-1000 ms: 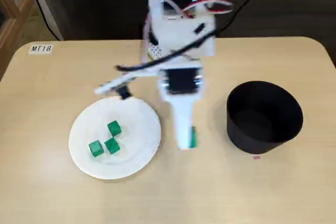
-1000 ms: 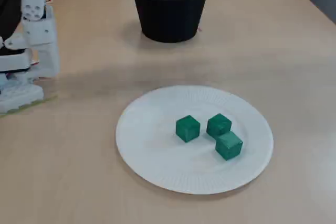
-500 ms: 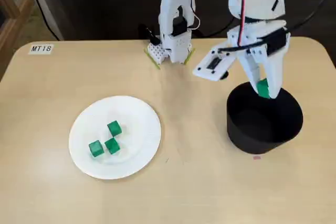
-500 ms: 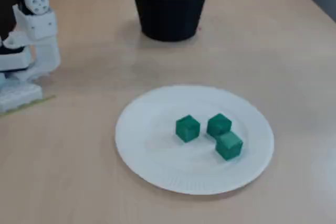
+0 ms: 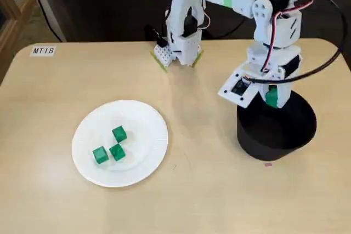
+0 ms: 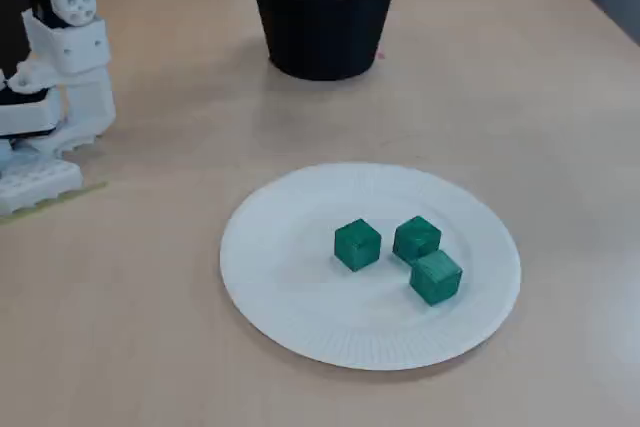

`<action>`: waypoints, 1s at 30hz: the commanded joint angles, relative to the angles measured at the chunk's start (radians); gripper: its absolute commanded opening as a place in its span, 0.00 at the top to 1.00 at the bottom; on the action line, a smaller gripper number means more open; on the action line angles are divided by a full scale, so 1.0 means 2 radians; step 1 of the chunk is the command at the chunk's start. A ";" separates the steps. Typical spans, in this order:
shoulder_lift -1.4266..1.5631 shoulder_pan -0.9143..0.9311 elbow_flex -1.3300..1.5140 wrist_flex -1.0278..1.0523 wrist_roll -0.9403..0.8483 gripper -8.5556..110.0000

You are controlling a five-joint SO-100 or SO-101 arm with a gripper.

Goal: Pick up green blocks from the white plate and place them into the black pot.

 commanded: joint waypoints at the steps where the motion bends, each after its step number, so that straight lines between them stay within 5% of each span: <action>1: 0.005 -0.003 0.003 -0.015 0.001 0.95; 6: 0.044 -0.002 0.030 -0.057 -0.014 0.75; 11: 0.084 0.018 0.055 -0.078 -0.005 0.67; 13: 0.089 0.030 0.055 -0.078 -0.002 0.72; 16: 0.094 0.067 0.049 -0.055 0.005 0.94; 30: 0.100 0.425 0.036 0.041 -0.107 0.95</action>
